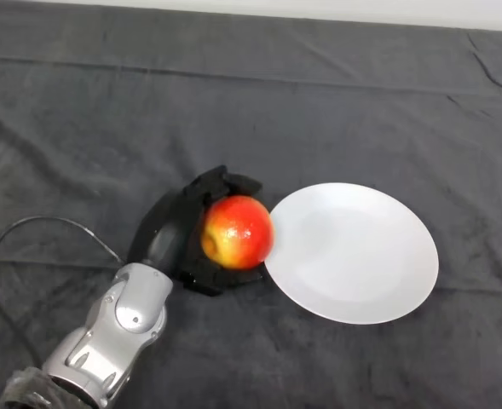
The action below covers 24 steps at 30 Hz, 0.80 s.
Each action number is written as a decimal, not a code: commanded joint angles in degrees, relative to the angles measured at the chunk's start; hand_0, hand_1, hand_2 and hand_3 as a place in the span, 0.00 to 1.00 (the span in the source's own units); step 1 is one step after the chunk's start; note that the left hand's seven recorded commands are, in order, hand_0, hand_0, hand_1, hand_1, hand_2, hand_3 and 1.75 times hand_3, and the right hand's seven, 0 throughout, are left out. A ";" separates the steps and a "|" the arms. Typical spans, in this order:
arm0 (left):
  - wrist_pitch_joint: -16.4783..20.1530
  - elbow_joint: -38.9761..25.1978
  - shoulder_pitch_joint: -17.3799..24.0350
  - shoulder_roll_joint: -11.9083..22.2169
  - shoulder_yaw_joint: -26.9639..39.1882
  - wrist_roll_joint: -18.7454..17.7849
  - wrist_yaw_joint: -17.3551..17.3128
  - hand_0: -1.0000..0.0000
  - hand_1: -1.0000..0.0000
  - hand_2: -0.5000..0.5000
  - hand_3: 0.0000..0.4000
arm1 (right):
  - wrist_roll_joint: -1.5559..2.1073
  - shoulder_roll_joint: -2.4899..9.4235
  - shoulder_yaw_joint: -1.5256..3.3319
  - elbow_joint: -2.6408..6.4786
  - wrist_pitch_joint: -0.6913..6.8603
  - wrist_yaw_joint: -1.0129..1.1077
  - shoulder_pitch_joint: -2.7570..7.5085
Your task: Move the apple to the plate
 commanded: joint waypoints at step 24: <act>-3.17 9.42 -16.58 -7.97 -13.95 -4.00 9.96 0.00 0.00 0.50 1.00 | 0.64 9.46 4.20 6.07 6.53 -0.06 5.32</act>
